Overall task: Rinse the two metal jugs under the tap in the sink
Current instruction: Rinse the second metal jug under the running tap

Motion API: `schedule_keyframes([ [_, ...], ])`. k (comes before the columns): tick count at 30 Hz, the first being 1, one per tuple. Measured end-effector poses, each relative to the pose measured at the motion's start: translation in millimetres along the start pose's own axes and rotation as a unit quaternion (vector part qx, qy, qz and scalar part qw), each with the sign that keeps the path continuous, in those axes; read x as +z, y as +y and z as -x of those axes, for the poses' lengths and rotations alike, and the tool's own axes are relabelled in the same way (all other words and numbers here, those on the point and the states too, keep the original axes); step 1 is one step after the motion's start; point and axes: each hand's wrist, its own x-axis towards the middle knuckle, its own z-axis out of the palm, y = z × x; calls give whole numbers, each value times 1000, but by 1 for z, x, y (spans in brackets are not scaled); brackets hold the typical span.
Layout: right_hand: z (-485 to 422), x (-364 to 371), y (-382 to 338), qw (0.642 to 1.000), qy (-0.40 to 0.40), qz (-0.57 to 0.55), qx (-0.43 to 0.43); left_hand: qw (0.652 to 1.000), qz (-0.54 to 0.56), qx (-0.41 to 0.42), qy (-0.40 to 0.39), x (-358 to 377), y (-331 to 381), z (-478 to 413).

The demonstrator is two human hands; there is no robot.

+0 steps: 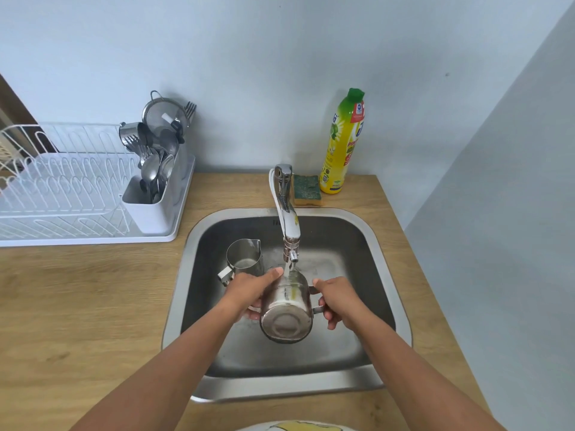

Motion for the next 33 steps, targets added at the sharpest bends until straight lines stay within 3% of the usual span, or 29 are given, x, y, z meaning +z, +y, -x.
schedule_keyframes([
  [8,-2,1,-3,1000,4,1,1,1000,5,2,-6,-1,6,3],
  [16,2,1,9,999,5,52,5,995,-21,27,-95,-14,1,7],
  [26,17,-11,0,991,42,113,-56,990,13,13,-139,-5,-6,11],
  [33,18,-18,-6,990,69,63,-106,993,29,75,-87,10,-2,15],
])
